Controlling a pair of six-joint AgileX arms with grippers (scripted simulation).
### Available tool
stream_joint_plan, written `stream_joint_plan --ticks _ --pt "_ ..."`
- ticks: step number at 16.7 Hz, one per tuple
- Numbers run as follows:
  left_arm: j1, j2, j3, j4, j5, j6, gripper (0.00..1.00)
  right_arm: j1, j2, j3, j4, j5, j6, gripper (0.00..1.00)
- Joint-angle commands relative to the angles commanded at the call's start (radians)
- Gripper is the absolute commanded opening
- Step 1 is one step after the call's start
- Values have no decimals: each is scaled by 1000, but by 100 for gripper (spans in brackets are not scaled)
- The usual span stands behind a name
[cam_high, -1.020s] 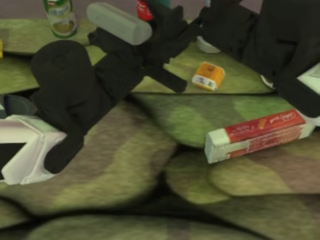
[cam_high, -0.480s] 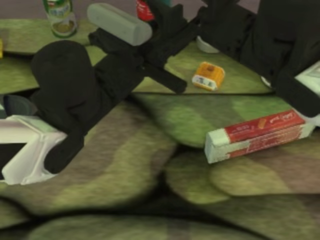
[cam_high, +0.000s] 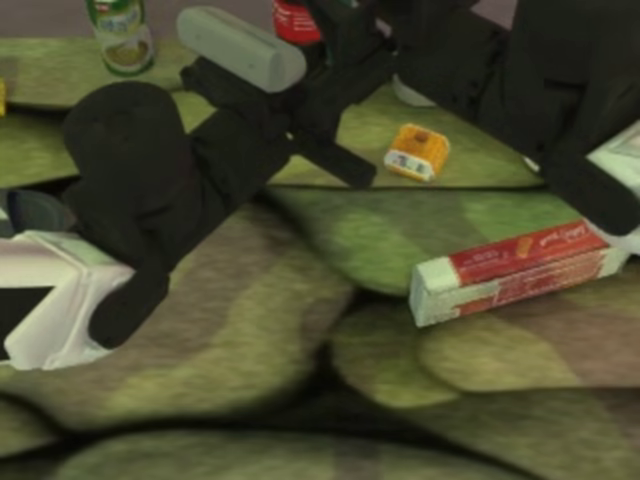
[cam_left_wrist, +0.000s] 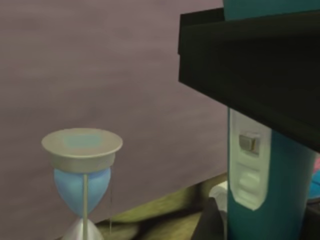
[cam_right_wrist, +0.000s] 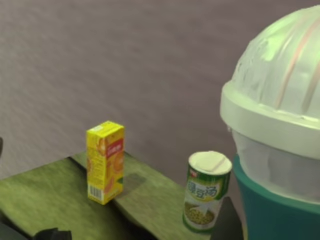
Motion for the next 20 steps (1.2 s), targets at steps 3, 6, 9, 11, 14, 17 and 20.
stream_joint_plan --ticks 3,6,9,11,14,17,20 --pt "0 0 0 0 0 0 0 0 0 0 0 0 0 0" --pt "0 0 0 0 0 0 0 0 0 0 0 0 0 0" --pt "0 0 0 0 0 0 0 0 0 0 0 0 0 0" --pt "0 0 0 0 0 0 15 0 0 0 0 0 0 0" --pt "0 0 0 0 0 0 38 0 0 0 0 0 0 0" --pt "0 0 0 0 0 0 60 0 0 0 0 0 0 0" --pt "0 0 0 0 0 0 83 0 0 0 0 0 0 0"
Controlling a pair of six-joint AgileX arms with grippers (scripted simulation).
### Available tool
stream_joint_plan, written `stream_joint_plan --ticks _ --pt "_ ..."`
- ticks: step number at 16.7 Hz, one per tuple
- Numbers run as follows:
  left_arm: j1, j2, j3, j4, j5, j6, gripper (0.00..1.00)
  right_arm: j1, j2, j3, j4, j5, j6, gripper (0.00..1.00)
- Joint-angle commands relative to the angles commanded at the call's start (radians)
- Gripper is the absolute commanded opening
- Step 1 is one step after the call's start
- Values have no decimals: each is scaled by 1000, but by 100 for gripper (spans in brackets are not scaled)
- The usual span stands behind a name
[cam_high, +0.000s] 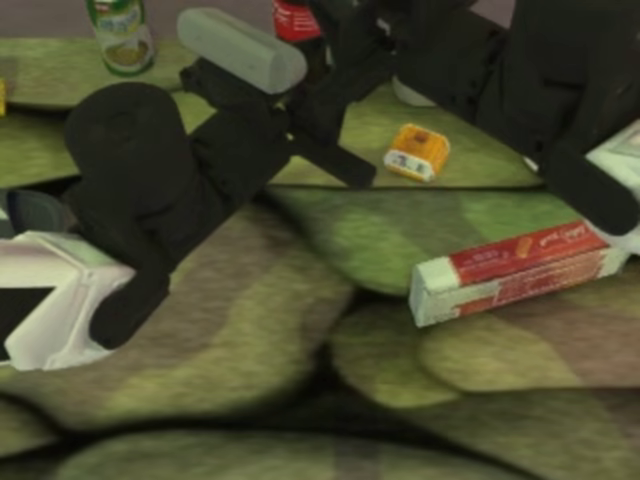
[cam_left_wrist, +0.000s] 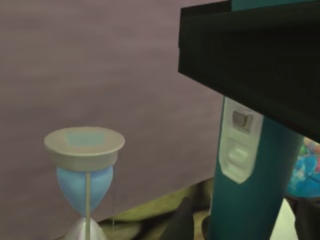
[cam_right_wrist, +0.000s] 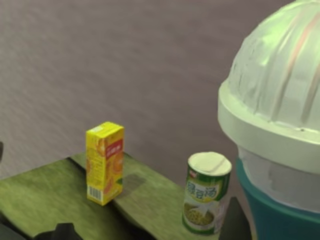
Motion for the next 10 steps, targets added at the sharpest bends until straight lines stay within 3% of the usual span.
stream_joint_plan --ticks 2,3,10 --pt "0 0 0 0 0 0 98 0 0 0 0 0 0 0" --pt "0 0 0 0 0 0 100 0 0 0 0 0 0 0" --pt "0 0 0 0 0 0 100 0 0 0 0 0 0 0"
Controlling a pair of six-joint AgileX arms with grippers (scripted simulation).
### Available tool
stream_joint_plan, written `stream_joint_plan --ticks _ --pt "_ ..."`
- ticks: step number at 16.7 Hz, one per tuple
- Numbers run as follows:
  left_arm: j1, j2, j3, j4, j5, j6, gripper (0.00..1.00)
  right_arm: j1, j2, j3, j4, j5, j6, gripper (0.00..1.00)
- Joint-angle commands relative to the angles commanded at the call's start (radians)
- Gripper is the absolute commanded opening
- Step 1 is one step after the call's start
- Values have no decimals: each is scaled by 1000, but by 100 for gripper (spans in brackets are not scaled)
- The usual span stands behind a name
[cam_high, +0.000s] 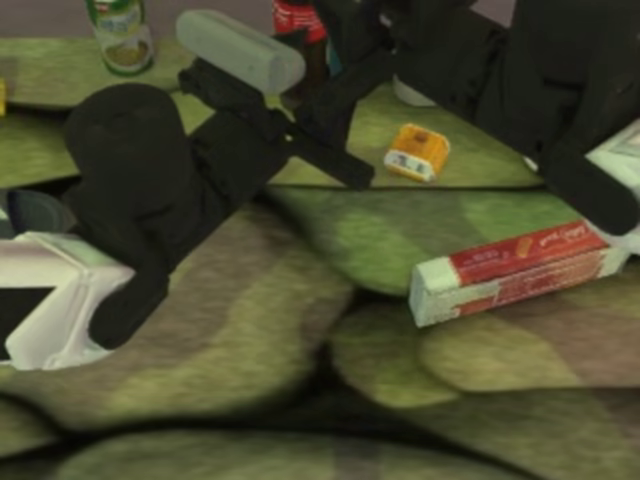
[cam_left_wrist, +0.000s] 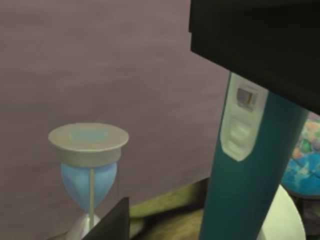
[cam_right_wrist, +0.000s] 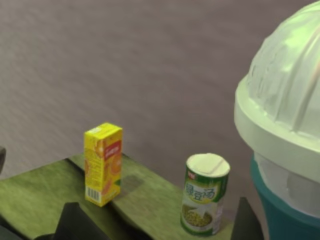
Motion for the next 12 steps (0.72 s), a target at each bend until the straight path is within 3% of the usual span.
stream_joint_plan --ticks 1,3,9,12 --pt "12 11 -9 0 -19 13 100 -4 -9 10 1 12 -7 0" --pt "16 -6 -26 -3 -16 13 100 -12 -17 2 0 3 -7 0" --pt "63 -223 -232 -13 11 11 100 -101 -101 -78 0 -94 -7 0" --pt "72 -260 -268 -12 17 10 100 -119 -117 -95 0 -114 -9 0"
